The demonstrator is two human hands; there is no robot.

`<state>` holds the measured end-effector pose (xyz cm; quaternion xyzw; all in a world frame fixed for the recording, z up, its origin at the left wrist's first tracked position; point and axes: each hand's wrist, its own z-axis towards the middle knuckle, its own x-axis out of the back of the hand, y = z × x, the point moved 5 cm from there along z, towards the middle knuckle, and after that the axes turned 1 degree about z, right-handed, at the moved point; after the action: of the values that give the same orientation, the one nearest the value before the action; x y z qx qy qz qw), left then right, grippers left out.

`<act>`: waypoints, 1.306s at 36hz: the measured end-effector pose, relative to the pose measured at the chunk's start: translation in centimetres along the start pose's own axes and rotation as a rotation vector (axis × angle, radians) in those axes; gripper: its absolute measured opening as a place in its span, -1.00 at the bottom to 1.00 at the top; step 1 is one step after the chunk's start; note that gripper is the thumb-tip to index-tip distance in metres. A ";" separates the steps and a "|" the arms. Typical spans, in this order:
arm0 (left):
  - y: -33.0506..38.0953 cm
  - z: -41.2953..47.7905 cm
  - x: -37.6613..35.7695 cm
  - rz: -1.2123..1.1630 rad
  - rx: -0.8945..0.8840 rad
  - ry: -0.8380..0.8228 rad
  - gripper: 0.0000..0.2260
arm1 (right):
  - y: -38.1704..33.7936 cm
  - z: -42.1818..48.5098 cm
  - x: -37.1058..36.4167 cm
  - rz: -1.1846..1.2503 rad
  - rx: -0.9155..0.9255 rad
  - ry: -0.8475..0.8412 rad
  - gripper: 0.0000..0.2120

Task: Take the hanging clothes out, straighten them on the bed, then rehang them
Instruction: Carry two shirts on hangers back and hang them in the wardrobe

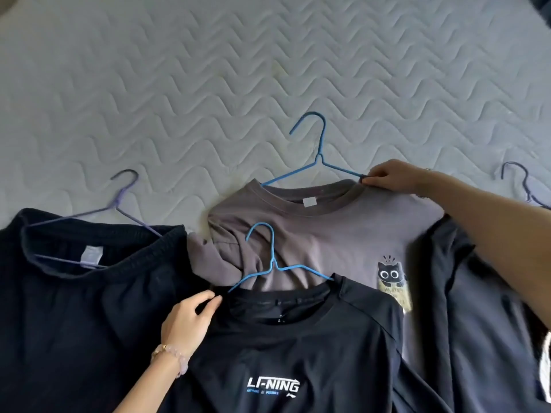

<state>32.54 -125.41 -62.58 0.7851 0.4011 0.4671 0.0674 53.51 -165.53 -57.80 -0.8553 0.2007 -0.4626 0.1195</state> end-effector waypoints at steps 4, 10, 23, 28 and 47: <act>0.4 -0.9 0.7 -0.066 -0.066 0.014 -0.98 | -1.8 -1.2 2.8 0.186 0.073 0.221 -0.77; 3.3 -4.1 5.0 -0.164 -0.187 0.109 -0.78 | -2.1 -5.2 9.0 0.314 0.044 0.440 -0.78; 10.0 -12.6 18.5 -0.314 -0.337 0.327 -0.70 | -14.7 -18.6 27.8 0.300 0.204 0.713 -0.73; 11.8 -18.7 24.0 -0.328 -0.338 0.486 -0.85 | -17.7 -26.4 30.7 0.349 0.255 0.688 -0.74; 3.1 -52.8 31.6 -0.975 -0.052 0.831 -0.84 | -21.3 -51.6 13.4 0.603 0.549 0.040 -0.83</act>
<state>0.34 -119.76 -10.31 0.2642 0.6931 0.6579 0.1301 21.71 -153.65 -11.48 -0.6852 0.3138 -0.4599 0.4696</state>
